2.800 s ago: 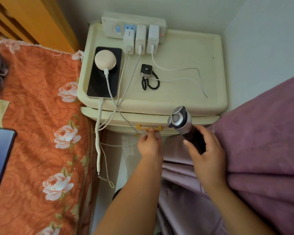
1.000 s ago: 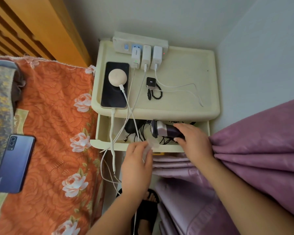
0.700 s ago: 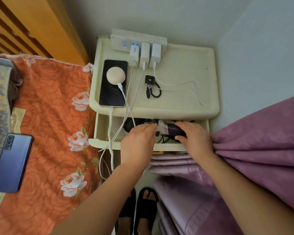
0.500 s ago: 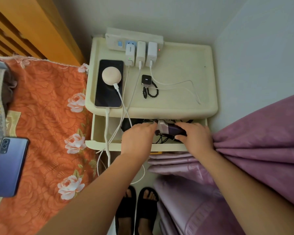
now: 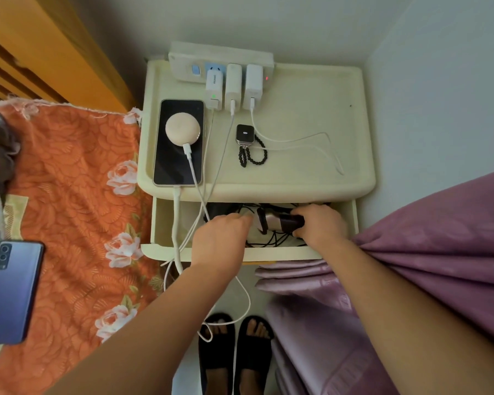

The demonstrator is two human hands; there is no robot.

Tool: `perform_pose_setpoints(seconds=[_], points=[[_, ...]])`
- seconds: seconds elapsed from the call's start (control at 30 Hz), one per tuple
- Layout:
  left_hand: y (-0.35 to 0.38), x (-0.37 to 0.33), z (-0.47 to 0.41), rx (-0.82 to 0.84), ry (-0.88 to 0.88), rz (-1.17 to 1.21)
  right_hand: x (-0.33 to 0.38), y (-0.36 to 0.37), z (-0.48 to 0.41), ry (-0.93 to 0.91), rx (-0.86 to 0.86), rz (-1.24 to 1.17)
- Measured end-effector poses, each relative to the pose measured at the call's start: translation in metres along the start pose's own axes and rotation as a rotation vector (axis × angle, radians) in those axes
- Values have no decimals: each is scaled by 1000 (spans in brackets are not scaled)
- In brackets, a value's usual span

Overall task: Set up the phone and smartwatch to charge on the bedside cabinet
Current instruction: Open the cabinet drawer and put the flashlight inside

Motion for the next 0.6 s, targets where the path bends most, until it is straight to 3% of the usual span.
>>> perform_pose_setpoints(seconds=[0.2, 0.37, 0.6], points=[[0, 5, -2, -50, 44, -4, 3, 12, 0, 2, -45, 5], [8, 6, -6, -42, 99, 16, 4, 2, 13, 42, -92, -160], [8, -18, -15, 0, 106, -100, 5, -26, 81, 111, -631, -431]])
Point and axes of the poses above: each hand's wrist, its own z-axis away from the middle knuckle, its own y-axis out of the palm, x = y × z, the point moved 6 cm from there along -z, towards the middle knuckle, and after that the axes turned 12 degrees about -y, right-handed, at the moved point
